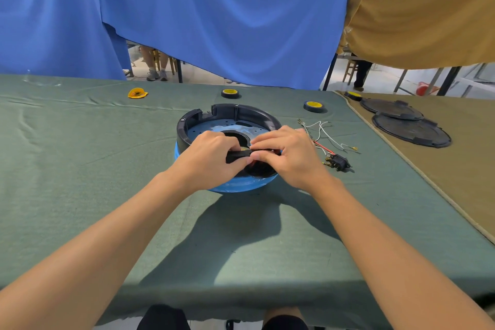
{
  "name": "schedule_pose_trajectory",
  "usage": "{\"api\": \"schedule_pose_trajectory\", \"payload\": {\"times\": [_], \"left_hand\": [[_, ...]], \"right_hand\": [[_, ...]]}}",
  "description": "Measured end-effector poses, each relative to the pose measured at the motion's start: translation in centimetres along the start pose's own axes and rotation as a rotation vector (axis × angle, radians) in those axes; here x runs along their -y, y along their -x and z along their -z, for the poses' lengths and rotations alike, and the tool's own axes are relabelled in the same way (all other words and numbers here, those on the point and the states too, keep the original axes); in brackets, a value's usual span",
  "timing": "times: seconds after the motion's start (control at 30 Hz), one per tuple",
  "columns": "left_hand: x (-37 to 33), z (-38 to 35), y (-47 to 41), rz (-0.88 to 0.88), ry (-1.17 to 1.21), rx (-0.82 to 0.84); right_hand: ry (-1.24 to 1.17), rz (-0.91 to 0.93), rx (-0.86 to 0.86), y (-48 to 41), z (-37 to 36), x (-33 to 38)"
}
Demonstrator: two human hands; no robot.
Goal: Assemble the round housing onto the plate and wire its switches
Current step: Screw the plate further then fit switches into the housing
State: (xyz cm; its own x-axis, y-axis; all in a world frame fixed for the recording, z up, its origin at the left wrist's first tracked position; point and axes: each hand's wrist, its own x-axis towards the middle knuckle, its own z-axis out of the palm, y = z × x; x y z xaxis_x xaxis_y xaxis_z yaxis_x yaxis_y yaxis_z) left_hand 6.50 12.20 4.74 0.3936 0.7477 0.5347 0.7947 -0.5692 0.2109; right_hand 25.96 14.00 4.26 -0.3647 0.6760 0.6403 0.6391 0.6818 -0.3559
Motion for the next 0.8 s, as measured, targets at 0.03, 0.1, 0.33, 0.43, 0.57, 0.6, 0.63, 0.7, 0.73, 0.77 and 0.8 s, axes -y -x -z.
{"api": "schedule_pose_trajectory", "payload": {"times": [0.03,0.1,0.33,0.43,0.57,0.6,0.63,0.7,0.73,0.77,0.8], "left_hand": [[0.0,0.1,0.0,0.006,0.008,0.000],[0.1,0.3,0.0,0.007,0.015,0.010],[0.1,0.7,-0.3,0.003,0.071,0.021],[0.6,1.4,-0.3,0.038,0.163,0.084],[0.7,1.9,-0.3,0.061,0.208,0.123],[0.6,1.9,-0.3,0.061,0.206,0.117],[0.6,1.8,-0.2,0.060,0.204,0.102],[0.6,1.7,-0.1,0.060,0.194,0.071],[0.6,1.6,-0.1,0.061,0.190,0.062],[0.6,1.6,0.0,0.061,0.188,0.059],[0.5,1.6,0.0,0.062,0.187,0.063]], "right_hand": [[-0.010,-0.018,-0.008,0.1,-0.1,0.1],[-0.009,-0.034,0.015,0.2,-0.1,0.2],[-0.013,-0.020,0.007,1.2,0.2,0.2],[0.018,0.002,0.014,1.4,-0.2,0.3],[0.068,0.010,0.014,1.3,-0.9,0.4],[0.077,0.005,-0.014,1.4,-1.1,0.5],[0.085,-0.003,-0.042,1.5,-1.2,0.7],[0.085,-0.034,-0.076,1.4,-1.4,1.0],[0.074,-0.050,-0.077,1.3,-1.3,1.1],[0.063,-0.056,-0.066,1.1,-1.2,1.2],[0.056,-0.051,-0.046,1.0,-1.0,1.2]]}}
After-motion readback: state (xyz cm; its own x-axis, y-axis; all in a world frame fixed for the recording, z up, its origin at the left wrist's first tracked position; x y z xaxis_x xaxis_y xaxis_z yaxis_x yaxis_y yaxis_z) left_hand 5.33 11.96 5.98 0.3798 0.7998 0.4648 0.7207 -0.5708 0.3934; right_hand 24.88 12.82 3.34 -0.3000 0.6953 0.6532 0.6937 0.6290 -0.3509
